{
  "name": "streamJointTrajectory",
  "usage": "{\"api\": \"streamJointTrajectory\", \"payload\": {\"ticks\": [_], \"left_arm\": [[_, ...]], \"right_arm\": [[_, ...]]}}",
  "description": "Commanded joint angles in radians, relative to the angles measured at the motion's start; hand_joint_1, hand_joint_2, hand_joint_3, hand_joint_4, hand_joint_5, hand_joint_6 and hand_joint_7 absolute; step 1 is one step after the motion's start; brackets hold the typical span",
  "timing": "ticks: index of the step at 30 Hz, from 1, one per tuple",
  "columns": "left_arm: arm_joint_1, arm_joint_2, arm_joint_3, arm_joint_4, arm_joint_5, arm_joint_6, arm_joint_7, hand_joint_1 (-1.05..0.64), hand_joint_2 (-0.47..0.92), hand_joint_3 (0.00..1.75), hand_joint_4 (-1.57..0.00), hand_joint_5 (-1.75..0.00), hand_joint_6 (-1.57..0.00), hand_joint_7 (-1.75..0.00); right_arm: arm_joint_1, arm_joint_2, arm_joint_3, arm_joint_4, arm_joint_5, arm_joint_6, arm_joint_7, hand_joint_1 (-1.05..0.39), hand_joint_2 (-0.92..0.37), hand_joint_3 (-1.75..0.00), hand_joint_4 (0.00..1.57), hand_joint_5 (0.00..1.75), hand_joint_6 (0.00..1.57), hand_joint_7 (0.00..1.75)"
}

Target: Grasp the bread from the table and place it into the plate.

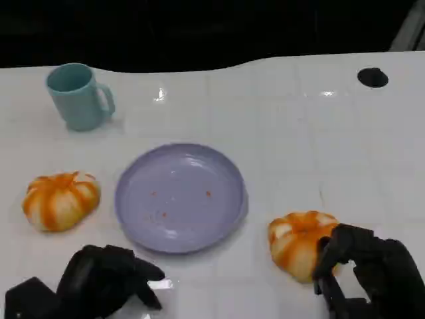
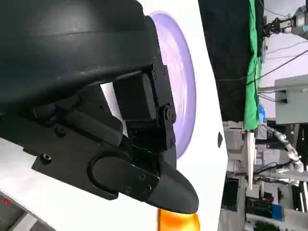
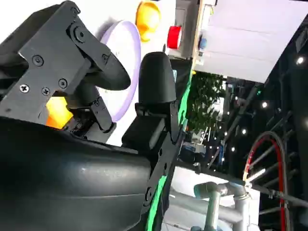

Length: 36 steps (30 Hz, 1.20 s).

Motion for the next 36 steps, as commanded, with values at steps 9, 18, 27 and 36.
{"api": "streamJointTrajectory", "payload": {"ticks": [9, 18, 27, 36], "left_arm": [[0.005, 0.015, 0.007, 0.004, -0.004, -0.005, -0.002, -1.05, 0.9, 0.0, -1.39, -0.85, -1.57, -0.22], [0.006, 0.014, 0.006, 0.003, -0.003, -0.003, -0.002, -1.05, 0.9, 0.0, -1.39, -0.85, -1.57, -0.22], [0.004, 0.007, 0.006, 0.004, -0.006, -0.007, -0.002, -1.05, 0.9, 0.0, -1.39, -0.85, -1.57, -0.23], [0.003, 0.009, 0.002, 0.001, 0.011, -0.01, 0.017, -1.05, 0.91, 0.0, -1.4, -0.86, -1.57, -0.23]], "right_arm": [[0.011, -0.01, -0.008, -0.022, 0.006, 0.005, -0.003, -0.03, -0.28, -1.53, 0.91, 1.68, 0.9, 1.26], [0.003, -0.012, -0.014, -0.009, -0.004, -0.014, -0.007, -0.04, -0.28, -1.52, 0.91, 1.66, 0.9, 1.26], [-0.042, -0.036, -0.025, 0.028, -0.013, -0.085, 0.01, -0.13, -0.46, -1.09, 0.8, 1.33, 0.85, 0.94], [-0.059, -0.163, -0.067, -0.146, -0.325, -0.026, -0.101, -0.39, -0.63, -0.65, 0.47, 0.88, 0.52, 0.58]]}}
